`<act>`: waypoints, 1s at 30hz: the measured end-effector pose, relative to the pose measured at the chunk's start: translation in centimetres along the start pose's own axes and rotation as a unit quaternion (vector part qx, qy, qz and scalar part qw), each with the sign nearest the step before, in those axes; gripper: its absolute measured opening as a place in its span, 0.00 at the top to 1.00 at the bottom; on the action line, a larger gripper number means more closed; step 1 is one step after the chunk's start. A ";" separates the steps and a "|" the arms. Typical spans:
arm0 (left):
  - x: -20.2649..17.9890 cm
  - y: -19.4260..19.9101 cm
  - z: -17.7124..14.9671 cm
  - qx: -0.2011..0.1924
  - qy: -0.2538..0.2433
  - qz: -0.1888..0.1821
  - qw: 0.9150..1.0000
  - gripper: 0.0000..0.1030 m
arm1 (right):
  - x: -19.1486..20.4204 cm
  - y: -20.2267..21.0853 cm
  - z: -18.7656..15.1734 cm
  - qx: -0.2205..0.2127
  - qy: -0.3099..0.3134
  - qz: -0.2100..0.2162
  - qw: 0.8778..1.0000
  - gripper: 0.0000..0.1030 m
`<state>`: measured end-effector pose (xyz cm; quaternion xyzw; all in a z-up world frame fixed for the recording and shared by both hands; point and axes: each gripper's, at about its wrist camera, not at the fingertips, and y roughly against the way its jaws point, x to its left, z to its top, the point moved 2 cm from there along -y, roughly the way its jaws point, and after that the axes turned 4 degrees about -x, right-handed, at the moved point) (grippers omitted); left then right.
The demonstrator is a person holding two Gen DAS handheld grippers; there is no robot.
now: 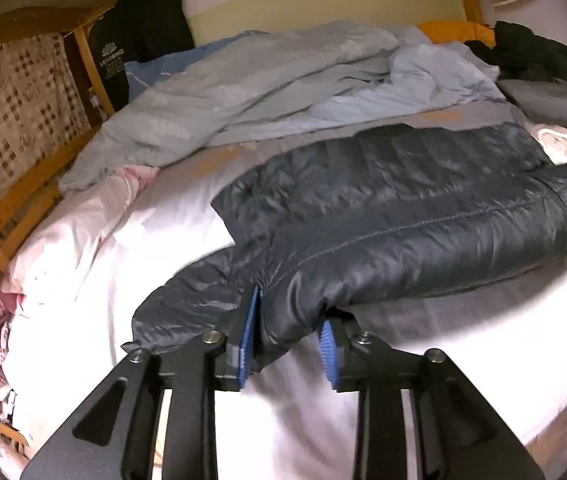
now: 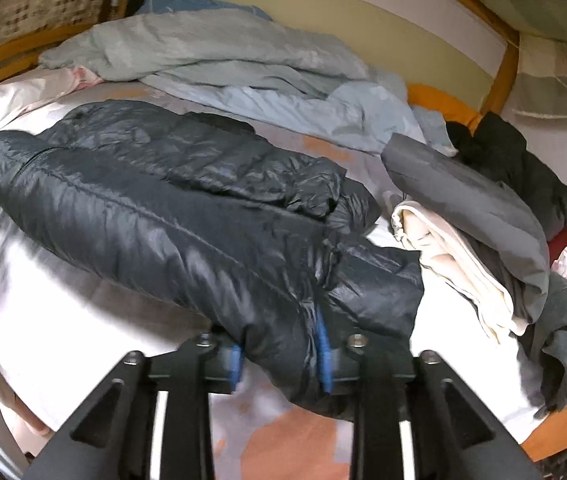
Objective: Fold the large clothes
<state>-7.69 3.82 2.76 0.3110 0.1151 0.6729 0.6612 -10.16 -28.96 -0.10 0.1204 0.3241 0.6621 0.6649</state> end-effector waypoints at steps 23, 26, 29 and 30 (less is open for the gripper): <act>3.0 -4.7 11.5 -0.142 0.065 0.021 0.987 0.21 | -4.0 -17.6 15.2 -0.011 -0.057 -0.095 0.994 0.86; 3.8 -6.7 10.1 -0.095 0.074 0.005 0.993 0.20 | -4.2 -20.1 15.4 0.005 -0.066 -0.101 0.993 0.86; 4.2 -8.9 8.9 -0.043 0.095 -0.044 0.994 0.12 | -4.1 -21.8 15.6 0.012 -0.057 -0.102 0.993 0.86; 4.0 -9.8 8.6 -0.021 0.089 -0.043 0.995 0.07 | -4.0 -21.9 15.6 0.006 -0.050 -0.096 0.994 0.85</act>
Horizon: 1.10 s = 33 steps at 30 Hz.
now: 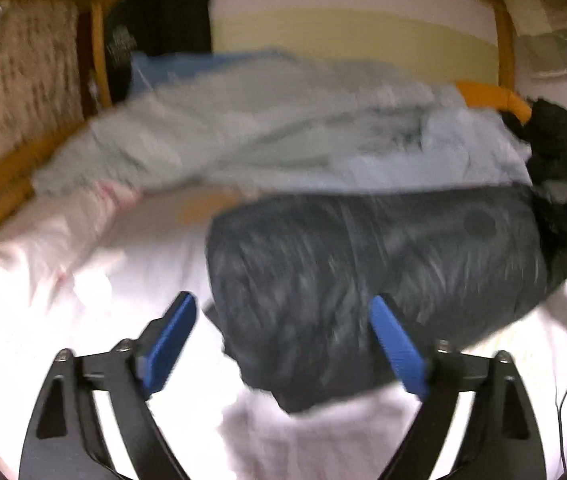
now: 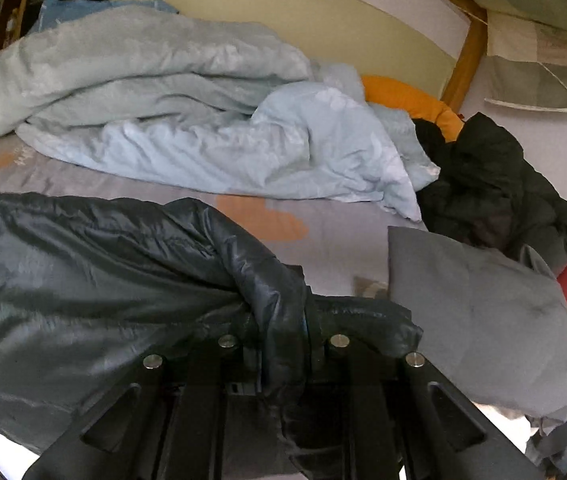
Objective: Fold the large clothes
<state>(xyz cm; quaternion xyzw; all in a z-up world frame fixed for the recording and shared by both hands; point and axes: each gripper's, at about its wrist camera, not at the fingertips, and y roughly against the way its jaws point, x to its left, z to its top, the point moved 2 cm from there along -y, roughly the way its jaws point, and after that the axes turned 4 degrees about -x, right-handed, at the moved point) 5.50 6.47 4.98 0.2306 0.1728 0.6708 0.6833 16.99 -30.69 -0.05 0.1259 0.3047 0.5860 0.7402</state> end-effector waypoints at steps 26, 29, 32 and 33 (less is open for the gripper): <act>0.7 -7.7 -1.4 0.051 0.005 0.015 0.999 0.00 | -10.3 -3.1 -10.2 0.085 -0.229 0.271 0.931 0.18; 1.5 -8.7 -2.1 0.084 0.051 -0.023 0.995 0.02 | -9.2 -3.1 -9.7 0.073 -0.226 0.311 0.920 0.34; 1.5 -8.8 -1.8 0.096 0.081 -0.086 0.988 0.69 | -7.5 -2.0 -9.5 0.085 -0.190 0.303 0.930 0.69; 1.0 -7.9 -1.2 0.094 0.066 -0.096 0.989 0.82 | -7.0 -0.9 -9.5 0.085 -0.175 0.305 0.932 0.74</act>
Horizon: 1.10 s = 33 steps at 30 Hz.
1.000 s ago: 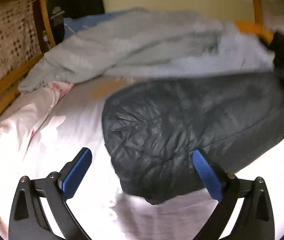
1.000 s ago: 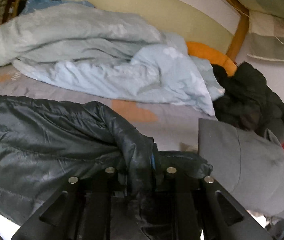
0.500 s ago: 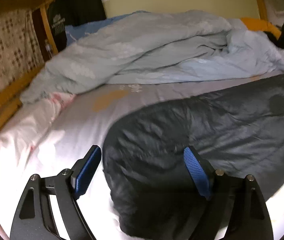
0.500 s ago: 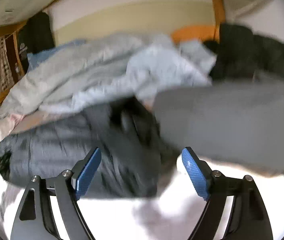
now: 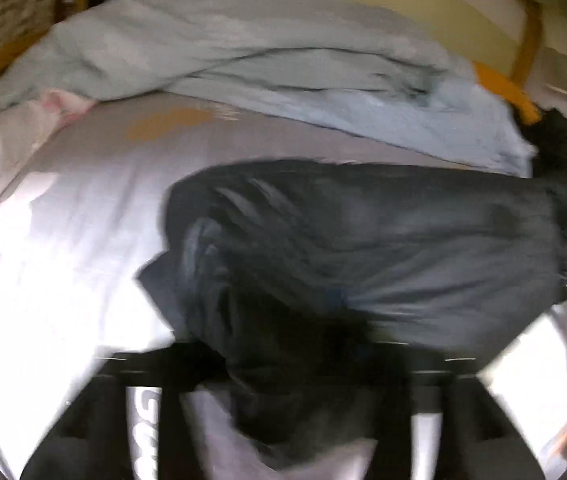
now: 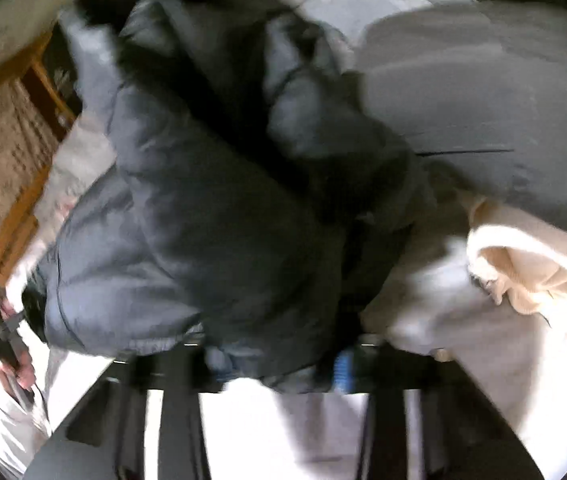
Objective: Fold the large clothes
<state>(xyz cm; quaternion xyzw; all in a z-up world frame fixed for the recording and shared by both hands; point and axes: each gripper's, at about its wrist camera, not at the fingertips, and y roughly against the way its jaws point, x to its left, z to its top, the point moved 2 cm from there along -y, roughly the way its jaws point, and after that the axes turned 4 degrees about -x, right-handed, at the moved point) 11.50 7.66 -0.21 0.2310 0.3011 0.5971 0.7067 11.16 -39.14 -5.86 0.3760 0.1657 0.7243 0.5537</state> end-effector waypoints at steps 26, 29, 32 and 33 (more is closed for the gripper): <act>-0.3 4.6 0.1 -0.079 -0.060 0.096 0.990 0.73 | 7.4 12.4 -1.3 -0.198 0.117 -0.124 0.965 0.89; 0.1 4.1 0.2 -0.081 -0.057 0.094 0.991 0.72 | 6.1 8.5 -1.5 -0.113 0.098 -0.209 0.966 0.89; 0.5 1.8 0.4 -0.055 -0.057 0.101 0.992 0.69 | 2.2 6.3 -2.1 -0.048 0.028 -0.224 0.973 0.89; 0.6 1.0 0.4 -0.048 -0.055 0.102 0.992 0.69 | 1.1 5.9 -2.4 -0.035 0.002 -0.211 0.977 0.89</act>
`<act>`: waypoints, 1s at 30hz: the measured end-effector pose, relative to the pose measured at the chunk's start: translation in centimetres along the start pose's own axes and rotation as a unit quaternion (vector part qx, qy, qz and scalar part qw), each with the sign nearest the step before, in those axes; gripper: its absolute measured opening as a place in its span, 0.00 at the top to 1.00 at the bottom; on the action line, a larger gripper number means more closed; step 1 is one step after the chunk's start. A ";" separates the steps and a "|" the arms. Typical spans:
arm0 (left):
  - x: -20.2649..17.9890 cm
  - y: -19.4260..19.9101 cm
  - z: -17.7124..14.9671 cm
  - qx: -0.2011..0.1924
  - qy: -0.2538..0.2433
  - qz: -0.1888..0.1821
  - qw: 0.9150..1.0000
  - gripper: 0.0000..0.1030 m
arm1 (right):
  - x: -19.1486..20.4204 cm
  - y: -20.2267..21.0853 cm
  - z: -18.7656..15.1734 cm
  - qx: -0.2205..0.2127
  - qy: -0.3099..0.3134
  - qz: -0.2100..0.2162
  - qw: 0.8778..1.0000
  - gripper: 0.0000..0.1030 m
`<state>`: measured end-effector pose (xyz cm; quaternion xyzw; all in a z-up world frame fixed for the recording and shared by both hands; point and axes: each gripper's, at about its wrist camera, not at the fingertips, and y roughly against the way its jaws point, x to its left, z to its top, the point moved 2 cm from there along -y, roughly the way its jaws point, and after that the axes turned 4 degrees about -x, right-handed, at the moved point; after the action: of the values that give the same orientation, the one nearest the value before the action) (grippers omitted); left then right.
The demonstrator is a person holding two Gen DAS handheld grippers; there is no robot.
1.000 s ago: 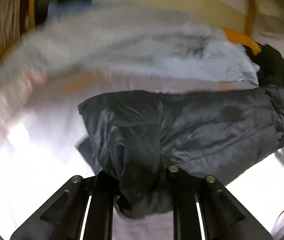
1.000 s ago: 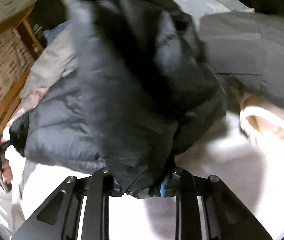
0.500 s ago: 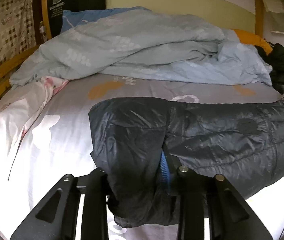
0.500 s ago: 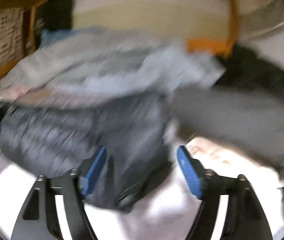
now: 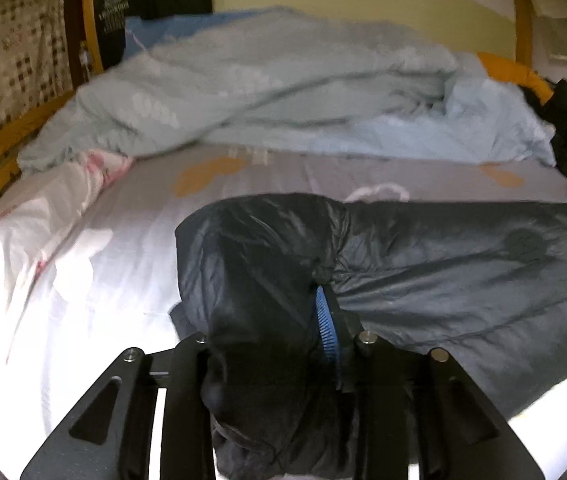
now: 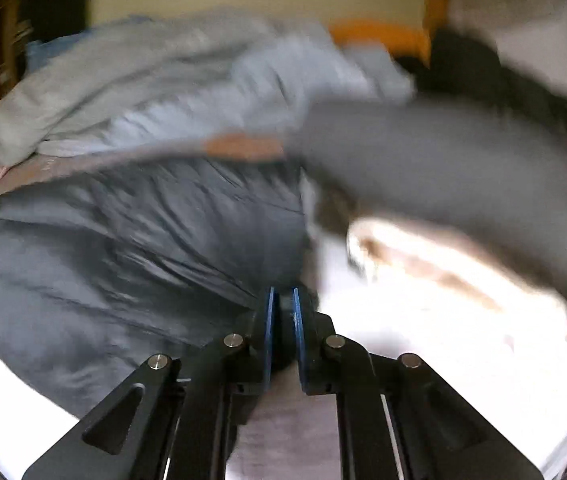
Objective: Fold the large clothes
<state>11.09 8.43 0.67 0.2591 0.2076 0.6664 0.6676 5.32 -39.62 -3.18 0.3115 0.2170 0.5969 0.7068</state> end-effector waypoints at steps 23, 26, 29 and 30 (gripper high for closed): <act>5.2 0.2 1.6 -0.018 0.086 -0.035 0.996 0.68 | 2.2 4.0 -1.0 -0.082 0.023 0.060 0.995 0.89; 4.5 -2.5 1.3 -0.008 0.073 -0.024 0.997 0.71 | 1.4 1.7 -0.6 -0.045 0.010 0.045 0.998 0.89; 3.7 -3.7 0.5 0.004 0.059 -0.016 0.998 0.71 | 1.0 0.8 -0.8 -0.036 0.014 0.048 0.998 0.89; 3.4 -3.7 0.3 0.003 0.049 -0.011 0.999 0.71 | 1.0 0.7 -0.9 -0.032 0.018 0.046 0.998 0.89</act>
<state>14.24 11.93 -1.13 0.2257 0.2453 0.6701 0.6632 4.41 -38.43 -3.31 0.2871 0.1961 0.6409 0.6844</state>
